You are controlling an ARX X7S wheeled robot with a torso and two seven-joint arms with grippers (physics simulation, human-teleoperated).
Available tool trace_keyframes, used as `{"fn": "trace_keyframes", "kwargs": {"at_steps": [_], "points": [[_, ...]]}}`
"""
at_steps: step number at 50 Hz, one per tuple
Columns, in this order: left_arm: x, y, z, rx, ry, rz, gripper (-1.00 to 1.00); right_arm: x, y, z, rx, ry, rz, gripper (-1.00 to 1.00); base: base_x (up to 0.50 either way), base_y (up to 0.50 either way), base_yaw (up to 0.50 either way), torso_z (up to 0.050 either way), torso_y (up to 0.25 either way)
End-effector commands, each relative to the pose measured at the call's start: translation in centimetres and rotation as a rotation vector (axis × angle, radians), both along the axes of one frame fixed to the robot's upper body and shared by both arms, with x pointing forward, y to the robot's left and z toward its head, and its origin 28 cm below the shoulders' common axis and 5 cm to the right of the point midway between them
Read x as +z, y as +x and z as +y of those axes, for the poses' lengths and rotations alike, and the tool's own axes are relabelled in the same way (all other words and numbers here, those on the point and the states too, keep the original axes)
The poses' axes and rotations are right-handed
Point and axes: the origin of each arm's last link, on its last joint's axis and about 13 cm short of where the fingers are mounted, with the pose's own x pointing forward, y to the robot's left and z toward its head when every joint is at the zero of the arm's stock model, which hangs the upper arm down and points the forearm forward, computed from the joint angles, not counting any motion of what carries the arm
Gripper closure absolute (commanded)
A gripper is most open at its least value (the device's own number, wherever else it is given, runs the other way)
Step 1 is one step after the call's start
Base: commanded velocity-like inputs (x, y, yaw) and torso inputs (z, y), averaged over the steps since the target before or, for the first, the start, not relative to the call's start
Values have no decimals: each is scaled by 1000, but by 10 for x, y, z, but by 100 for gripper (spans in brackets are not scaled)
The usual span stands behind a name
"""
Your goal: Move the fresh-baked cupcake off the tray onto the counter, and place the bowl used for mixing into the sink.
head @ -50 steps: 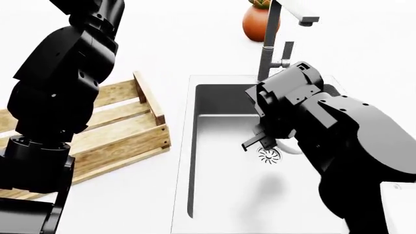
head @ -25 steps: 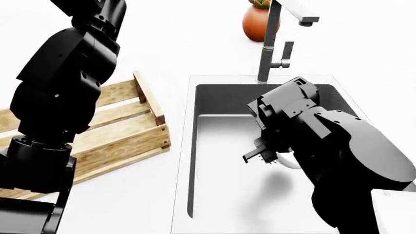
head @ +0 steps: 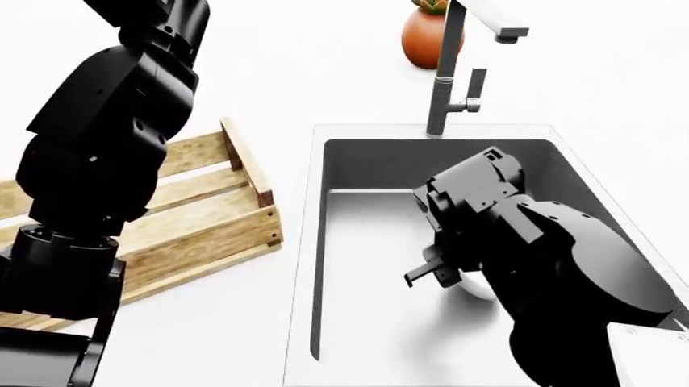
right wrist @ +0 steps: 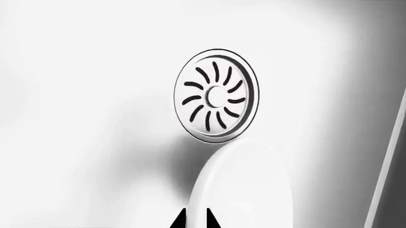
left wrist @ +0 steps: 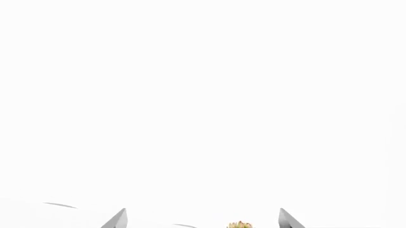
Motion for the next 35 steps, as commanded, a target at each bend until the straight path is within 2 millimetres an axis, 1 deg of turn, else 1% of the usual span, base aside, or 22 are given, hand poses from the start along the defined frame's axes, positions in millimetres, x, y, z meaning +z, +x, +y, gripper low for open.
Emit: {"fn": "trace_keyframes", "kwargs": {"at_steps": [1, 10, 14, 17, 21, 25, 27, 28, 30, 33, 35], "points": [[-1, 1, -1, -2, 1, 2, -100, -2, 0, -2, 3, -17, 7, -100, 0, 0, 0, 0, 0], [0, 2, -1, -1, -1, -4, -100, 7, 2, 0, 16, -19, -20, -100, 0, 0, 0, 0, 0], [1, 1, 0, 0, -2, -5, -100, 17, 4, 2, 28, -18, -45, -100, 0, 0, 0, 0, 0], [4, -2, 1, 1, -3, -11, -100, 26, 5, 9, 53, 10, -69, -100, 0, 0, 0, 0, 0], [6, -1, 0, 3, -3, -18, -100, 32, 7, 12, 66, 66, -90, -100, 0, 0, 0, 0, 0], [6, -1, -1, 3, -4, -21, -100, 38, 9, 13, 65, 70, -117, -100, 0, 0, 0, 0, 0], [7, -1, 0, 4, 0, -21, -100, 42, 10, 13, 66, 67, -145, -100, 0, 0, 0, 0, 0], [8, -2, 0, 4, 2, -22, -100, 45, 11, 12, 59, 52, -189, -100, 0, 0, 0, 0, 0], [6, -4, -1, 0, 19, -12, -100, 55, 8, 10, 37, 71, -237, -100, 0, 0, 0, 0, 0], [-2, -6, 0, -10, 64, 31, -100, 64, 2, 9, 45, 67, -302, -100, 0, 0, 0, 0, 0], [-5, -14, 1, -23, 115, 58, -100, 72, -3, 8, 44, 56, -346, -100, 0, 0, 0, 0, 0]]}}
